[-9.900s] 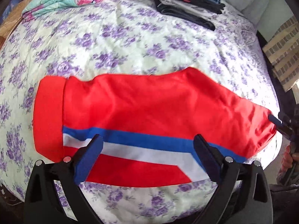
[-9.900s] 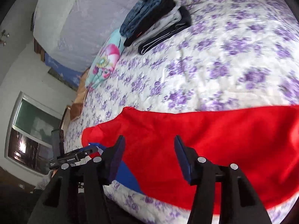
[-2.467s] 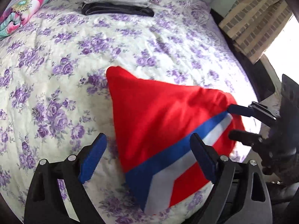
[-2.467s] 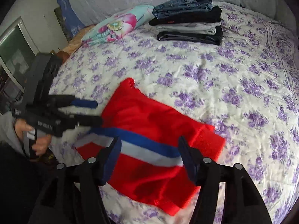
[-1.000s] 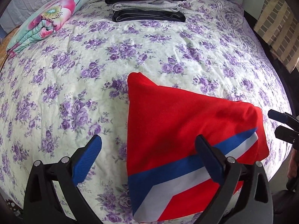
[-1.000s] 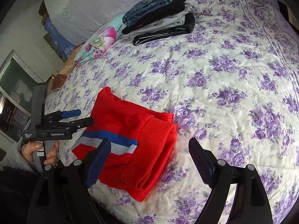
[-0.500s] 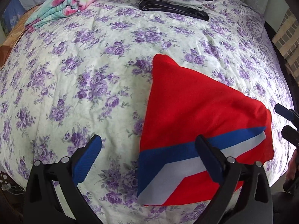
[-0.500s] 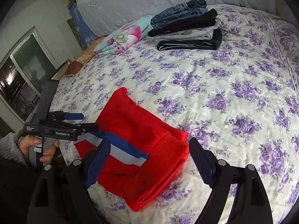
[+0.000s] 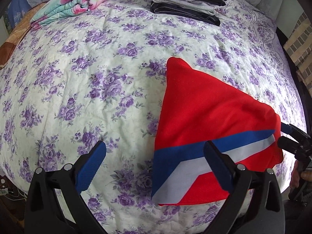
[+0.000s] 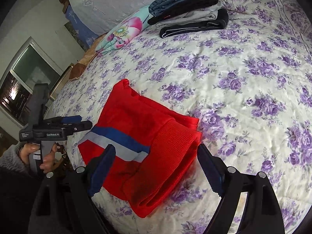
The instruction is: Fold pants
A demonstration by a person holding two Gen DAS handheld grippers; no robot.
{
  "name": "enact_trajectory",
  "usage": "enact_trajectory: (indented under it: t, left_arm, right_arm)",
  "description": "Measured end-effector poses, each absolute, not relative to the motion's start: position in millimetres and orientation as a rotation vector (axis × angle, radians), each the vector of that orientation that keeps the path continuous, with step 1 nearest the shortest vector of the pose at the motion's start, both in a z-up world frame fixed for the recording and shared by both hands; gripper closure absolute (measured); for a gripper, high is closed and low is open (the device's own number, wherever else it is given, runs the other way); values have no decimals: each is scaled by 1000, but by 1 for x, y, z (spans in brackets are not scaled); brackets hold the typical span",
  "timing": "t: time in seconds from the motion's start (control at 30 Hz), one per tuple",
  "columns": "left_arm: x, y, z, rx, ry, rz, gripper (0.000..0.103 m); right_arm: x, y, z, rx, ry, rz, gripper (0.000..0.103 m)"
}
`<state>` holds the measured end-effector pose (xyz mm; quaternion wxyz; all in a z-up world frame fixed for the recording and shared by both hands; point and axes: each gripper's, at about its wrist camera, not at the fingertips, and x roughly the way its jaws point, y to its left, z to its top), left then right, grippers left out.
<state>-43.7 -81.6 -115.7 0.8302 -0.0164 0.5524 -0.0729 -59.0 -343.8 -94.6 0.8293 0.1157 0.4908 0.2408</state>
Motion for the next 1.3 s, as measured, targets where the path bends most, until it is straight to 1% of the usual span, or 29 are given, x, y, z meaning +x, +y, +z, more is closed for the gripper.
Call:
enact_trajectory:
  t: [0.03, 0.1, 0.17, 0.2, 0.3, 0.4, 0.5, 0.63, 0.77, 0.83, 0.97, 1.17, 1.3]
  left_arm:
    - [-42, -81, -116, -28, 1175, -159, 5]
    - [-38, -80, -114, -23, 1173, -176, 5]
    - [-33, -78, -110, -20, 1161, -191, 5]
    - [-30, -78, -108, -20, 1155, -201, 5]
    - [-23, -81, -110, -9, 1168, -231, 5]
    - [-19, -85, -114, 18, 1184, -251, 5]
    - [-18, -87, -117, 32, 1193, -263, 5]
    - [-18, -85, -117, 33, 1193, -255, 5]
    - [-20, -70, -113, -2, 1180, -211, 5]
    - [-22, -59, -111, -23, 1175, -181, 5]
    - [-28, -33, -103, -69, 1155, -126, 5]
    - [-36, 6, -82, -137, 1107, -101, 5]
    - [-47, 20, -69, -143, 1075, -148, 5]
  right_arm:
    - [-57, -341, -100, 236, 1064, 497, 18]
    - [-52, -335, -110, 200, 1093, 452, 31]
    - [-52, -327, -104, 175, 1061, 430, 35]
    - [-55, -321, -94, 153, 1019, 449, 38]
    - [-56, -304, -72, 137, 933, 491, 41]
    - [-49, -299, -84, 119, 963, 463, 41]
    - [-49, -317, -107, 239, 1032, 420, 44]
    - [-58, -319, -102, 246, 1025, 455, 44]
    - [-49, -306, -106, 257, 1058, 536, 52]
    - [-44, -303, -107, 302, 1057, 567, 61]
    - [-33, -287, -104, 341, 1049, 623, 71]
    - [-12, -244, -96, 425, 1035, 736, 75]
    - [-3, -233, -80, 557, 1008, 787, 78]
